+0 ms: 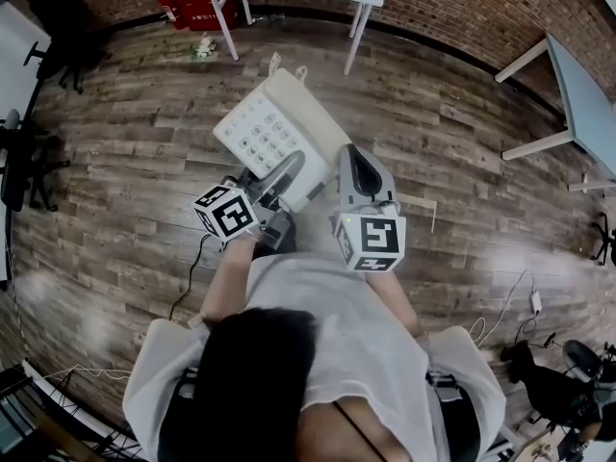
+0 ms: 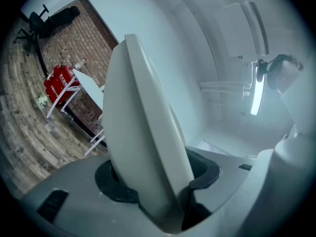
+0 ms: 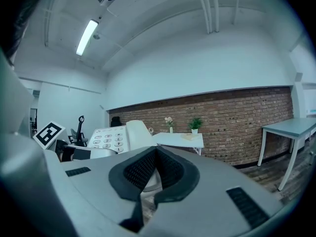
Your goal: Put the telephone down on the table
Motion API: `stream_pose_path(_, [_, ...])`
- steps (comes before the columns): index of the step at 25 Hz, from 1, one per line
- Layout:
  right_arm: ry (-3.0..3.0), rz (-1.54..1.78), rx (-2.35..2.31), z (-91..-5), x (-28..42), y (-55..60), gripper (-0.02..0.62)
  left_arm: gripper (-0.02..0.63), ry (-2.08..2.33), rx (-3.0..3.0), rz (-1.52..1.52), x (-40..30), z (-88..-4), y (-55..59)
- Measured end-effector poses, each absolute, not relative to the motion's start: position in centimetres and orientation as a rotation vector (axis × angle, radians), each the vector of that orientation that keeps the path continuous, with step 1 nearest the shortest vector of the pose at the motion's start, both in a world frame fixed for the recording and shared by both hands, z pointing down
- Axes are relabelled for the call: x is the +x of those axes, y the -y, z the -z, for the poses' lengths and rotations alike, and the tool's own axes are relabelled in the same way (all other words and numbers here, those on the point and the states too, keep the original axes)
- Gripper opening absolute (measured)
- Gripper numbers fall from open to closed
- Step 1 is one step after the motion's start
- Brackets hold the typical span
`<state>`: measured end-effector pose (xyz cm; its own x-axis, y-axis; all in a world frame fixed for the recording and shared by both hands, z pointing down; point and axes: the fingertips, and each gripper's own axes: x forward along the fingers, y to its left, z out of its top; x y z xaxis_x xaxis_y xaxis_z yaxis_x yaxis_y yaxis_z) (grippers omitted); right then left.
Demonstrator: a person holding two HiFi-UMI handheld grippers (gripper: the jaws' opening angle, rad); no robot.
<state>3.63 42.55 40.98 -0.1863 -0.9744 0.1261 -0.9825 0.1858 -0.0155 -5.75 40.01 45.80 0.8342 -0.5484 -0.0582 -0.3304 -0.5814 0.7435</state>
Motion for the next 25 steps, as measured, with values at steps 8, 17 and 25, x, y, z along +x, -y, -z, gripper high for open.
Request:
stream_pose_path(8, [2.334, -0.096, 1.988, -39.7, 1.6, -35.6, 0.025, 0.259, 0.611, 2.257, 0.377, -7.7, -44.6, -32.7])
stream_pose_path(17, [2.308, -0.061, 2.031, -39.3, 0.2, -28.1, 0.025, 0.259, 0.569, 2.264, 0.375, -9.0, -44.4, -25.0])
stream_pose_path(25, [2.280, -0.059, 2.047, -39.4, -0.8, -23.7, 0.025, 0.259, 0.555, 2.265, 0.356, -9.9, -44.4, -20.4])
